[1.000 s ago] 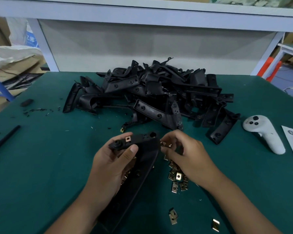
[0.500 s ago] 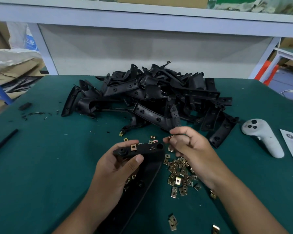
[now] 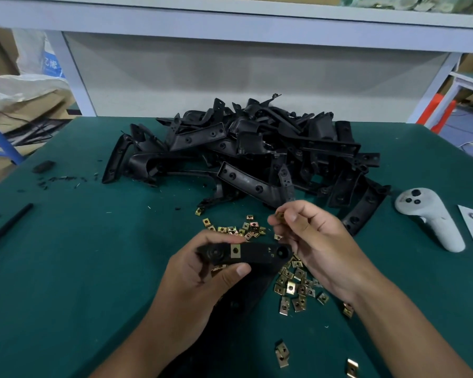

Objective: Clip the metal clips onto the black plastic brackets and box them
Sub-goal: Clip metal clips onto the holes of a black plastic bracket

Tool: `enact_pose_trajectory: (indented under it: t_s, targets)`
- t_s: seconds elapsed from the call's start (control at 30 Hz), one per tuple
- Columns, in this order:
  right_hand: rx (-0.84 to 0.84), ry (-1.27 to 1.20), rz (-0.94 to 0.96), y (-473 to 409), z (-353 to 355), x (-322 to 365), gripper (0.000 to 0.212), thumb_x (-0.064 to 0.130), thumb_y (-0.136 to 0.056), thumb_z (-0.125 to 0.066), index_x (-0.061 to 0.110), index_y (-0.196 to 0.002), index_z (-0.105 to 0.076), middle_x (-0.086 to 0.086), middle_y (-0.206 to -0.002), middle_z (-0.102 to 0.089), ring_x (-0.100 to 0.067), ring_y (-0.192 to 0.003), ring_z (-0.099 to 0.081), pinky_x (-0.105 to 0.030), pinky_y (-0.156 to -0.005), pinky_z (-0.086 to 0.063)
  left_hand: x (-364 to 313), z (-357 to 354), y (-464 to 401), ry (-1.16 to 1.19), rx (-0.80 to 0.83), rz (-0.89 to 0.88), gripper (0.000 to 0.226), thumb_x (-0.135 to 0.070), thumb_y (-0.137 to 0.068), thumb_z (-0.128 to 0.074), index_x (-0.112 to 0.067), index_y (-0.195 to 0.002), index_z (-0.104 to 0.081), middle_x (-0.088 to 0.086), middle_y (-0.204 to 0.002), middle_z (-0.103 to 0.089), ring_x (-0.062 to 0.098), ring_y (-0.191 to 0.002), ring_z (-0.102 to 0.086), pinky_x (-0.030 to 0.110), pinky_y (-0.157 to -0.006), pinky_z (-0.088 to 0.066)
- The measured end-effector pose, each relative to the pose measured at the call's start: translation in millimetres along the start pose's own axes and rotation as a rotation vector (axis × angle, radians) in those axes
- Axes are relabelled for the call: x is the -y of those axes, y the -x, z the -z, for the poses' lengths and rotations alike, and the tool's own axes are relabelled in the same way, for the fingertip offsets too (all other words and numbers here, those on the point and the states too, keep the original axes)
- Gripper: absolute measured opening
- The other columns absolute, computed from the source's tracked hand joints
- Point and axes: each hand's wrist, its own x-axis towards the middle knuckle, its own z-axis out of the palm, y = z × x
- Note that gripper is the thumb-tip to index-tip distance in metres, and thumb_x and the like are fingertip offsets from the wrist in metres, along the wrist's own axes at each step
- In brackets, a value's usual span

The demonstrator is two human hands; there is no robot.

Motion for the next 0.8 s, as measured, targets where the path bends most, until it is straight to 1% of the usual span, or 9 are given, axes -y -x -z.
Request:
enact_pose_trajectory:
  t_s: [0.03,0.1,0.2,0.3,0.4,0.5,0.57,0.67,0.8]
  targets:
    - [0.017,0.0,0.004,0.3,-0.9,0.2,0.016,0.027,-0.092,-0.063,0.024,-0.087,-0.078,-0.004,-0.099,-0.077,-0.009,-0.085,-0.069,-0.02,-0.07,-0.055,0.2,-0.3,0.0,0.007,0.012,-0.004,0.025,-0.035,-0.076,-0.08,-0.033,-0.1,-0.072,-0.002,-0.096,-0.076,0.008,-0.089,-0.072,0.015,-0.076,-0.053]
    - [0.04,0.021,0.009,1.0,-2.6,0.3,0.014,0.035,-0.091,-0.066,0.025,-0.087,-0.076,-0.003,-0.095,-0.076,-0.01,-0.082,-0.066,-0.024,-0.07,-0.054,0.9,-1.6,0.3,0.054,0.032,0.006,0.025,-0.031,-0.078,-0.08,-0.031,-0.101,-0.072,-0.004,-0.093,-0.075,0.005,-0.085,-0.07,0.014,-0.075,-0.053]
    - [0.054,0.151,0.029,2.1,-4.3,-0.9,0.019,0.046,-0.085,-0.068,0.03,-0.089,-0.076,0.002,-0.087,-0.073,-0.008,-0.077,-0.061,-0.028,-0.07,-0.046,2.4,-1.1,0.7,0.111,0.058,0.043,0.031,-0.032,-0.078,-0.084,-0.029,-0.106,-0.07,-0.003,-0.093,-0.074,0.007,-0.085,-0.07,0.017,-0.076,-0.054]
    - [0.079,0.192,0.034,4.9,-4.9,-1.1,0.025,0.051,-0.079,-0.074,0.029,-0.09,-0.078,0.001,-0.083,-0.074,-0.006,-0.073,-0.063,-0.02,-0.064,-0.05,3.7,1.2,0.3,0.106,0.082,0.075,0.044,-0.039,-0.071,-0.091,-0.028,-0.107,-0.07,0.006,-0.101,-0.075,0.019,-0.093,-0.073,0.027,-0.081,-0.058]
    - [0.123,0.239,0.018,7.7,-4.9,0.2,0.032,0.057,-0.076,-0.081,0.028,-0.089,-0.079,0.002,-0.085,-0.075,-0.007,-0.076,-0.065,-0.019,-0.068,-0.053,4.5,1.2,-0.5,0.059,0.091,0.073,0.046,-0.039,-0.064,-0.095,-0.029,-0.103,-0.074,0.008,-0.1,-0.076,0.021,-0.095,-0.074,0.025,-0.083,-0.056]
    - [0.148,0.292,0.01,8.1,-6.0,1.0,0.026,0.05,-0.076,-0.079,0.027,-0.089,-0.08,0.01,-0.081,-0.071,-0.004,-0.077,-0.062,-0.018,-0.071,-0.05,3.2,0.0,-0.5,-0.018,0.078,0.041,0.034,-0.035,-0.068,-0.091,-0.028,-0.099,-0.077,0.004,-0.096,-0.077,0.016,-0.091,-0.074,0.02,-0.08,-0.055]
    - [0.157,0.301,0.008,8.3,-6.5,1.3,0.023,0.047,-0.078,-0.077,0.027,-0.09,-0.08,0.009,-0.083,-0.071,-0.005,-0.08,-0.062,-0.018,-0.072,-0.051,2.0,-0.4,-0.4,0.007,0.063,0.04,0.031,-0.031,-0.069,-0.089,-0.028,-0.097,-0.077,0.006,-0.095,-0.077,0.017,-0.09,-0.074,0.021,-0.08,-0.055]
    - [0.16,0.318,0.005,8.2,-7.1,1.7,0.018,0.043,-0.082,-0.078,0.028,-0.09,-0.08,0.008,-0.086,-0.073,-0.005,-0.083,-0.065,-0.019,-0.075,-0.052,-0.8,-1.2,-0.8,0.025,0.051,0.036,0.03,-0.028,-0.068,-0.087,-0.027,-0.096,-0.077,0.006,-0.093,-0.077,0.014,-0.086,-0.074,0.018,-0.077,-0.055]
    - [0.146,0.305,0.04,8.7,-7.8,3.0,0.016,0.041,-0.08,-0.075,0.029,-0.087,-0.08,0.012,-0.082,-0.073,0.0,-0.078,-0.065,-0.014,-0.072,-0.05,-2.1,-1.4,-0.5,0.049,0.054,0.055,0.031,-0.028,-0.066,-0.087,-0.026,-0.096,-0.077,0.007,-0.093,-0.077,0.016,-0.087,-0.074,0.019,-0.078,-0.056]
